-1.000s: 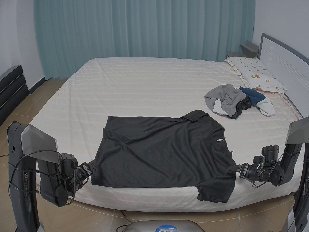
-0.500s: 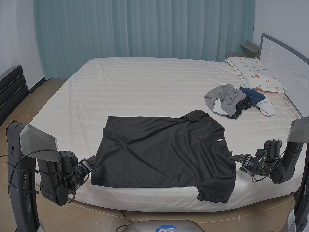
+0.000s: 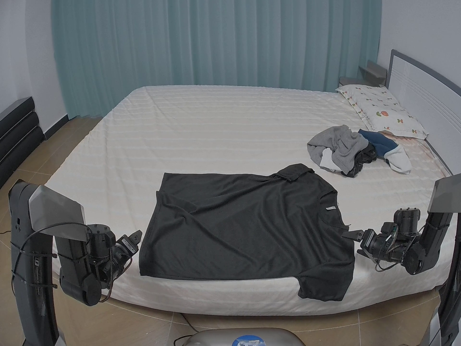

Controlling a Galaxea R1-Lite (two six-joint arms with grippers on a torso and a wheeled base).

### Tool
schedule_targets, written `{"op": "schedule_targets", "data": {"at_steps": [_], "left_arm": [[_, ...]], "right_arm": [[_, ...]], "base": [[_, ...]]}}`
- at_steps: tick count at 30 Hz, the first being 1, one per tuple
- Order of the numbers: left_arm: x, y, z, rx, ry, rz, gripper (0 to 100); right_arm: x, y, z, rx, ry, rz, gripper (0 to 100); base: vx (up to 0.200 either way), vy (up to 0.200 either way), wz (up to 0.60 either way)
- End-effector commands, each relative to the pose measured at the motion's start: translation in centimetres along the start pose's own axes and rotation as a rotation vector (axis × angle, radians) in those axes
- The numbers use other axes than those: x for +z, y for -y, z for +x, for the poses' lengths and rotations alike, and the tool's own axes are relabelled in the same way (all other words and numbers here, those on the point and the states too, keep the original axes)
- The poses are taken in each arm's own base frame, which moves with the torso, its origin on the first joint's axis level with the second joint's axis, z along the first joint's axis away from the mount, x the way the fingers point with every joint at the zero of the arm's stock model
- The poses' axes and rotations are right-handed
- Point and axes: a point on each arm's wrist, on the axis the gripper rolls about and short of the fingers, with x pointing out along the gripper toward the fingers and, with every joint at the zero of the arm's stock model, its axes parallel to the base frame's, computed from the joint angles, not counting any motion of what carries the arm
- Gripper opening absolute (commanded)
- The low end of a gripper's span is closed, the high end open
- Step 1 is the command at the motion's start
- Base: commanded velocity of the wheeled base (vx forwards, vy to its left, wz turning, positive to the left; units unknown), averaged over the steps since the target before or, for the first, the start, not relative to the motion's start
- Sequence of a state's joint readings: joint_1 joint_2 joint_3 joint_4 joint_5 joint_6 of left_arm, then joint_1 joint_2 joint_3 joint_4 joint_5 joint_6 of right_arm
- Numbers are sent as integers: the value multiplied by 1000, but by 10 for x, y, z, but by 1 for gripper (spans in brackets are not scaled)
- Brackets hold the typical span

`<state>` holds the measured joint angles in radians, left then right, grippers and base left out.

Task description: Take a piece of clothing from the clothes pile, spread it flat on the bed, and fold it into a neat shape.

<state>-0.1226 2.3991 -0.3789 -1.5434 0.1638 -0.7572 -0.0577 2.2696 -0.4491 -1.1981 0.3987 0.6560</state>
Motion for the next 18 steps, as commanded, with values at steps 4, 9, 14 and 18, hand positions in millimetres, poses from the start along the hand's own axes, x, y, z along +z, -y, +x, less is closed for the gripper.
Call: {"op": "schedule_targets", "data": {"at_steps": [4,9,14,18], "left_arm": [[2,3,2,-14,17,-26,100],[3,4,2,-24,14,-47,100],[2,5,2,-27,13,-46,100],[3,6,5,-34,20,-49,100]], "right_arm": [[2,-1,0,17,27,0,100],[2,-2,0,22,32,-2,100],[3,-3,0,26,38,-3,100],[3,-3,0,25,38,-3,100]], "base": [[0,0,0],[40,0,0],[200,0,0],[200,0,0]]}}
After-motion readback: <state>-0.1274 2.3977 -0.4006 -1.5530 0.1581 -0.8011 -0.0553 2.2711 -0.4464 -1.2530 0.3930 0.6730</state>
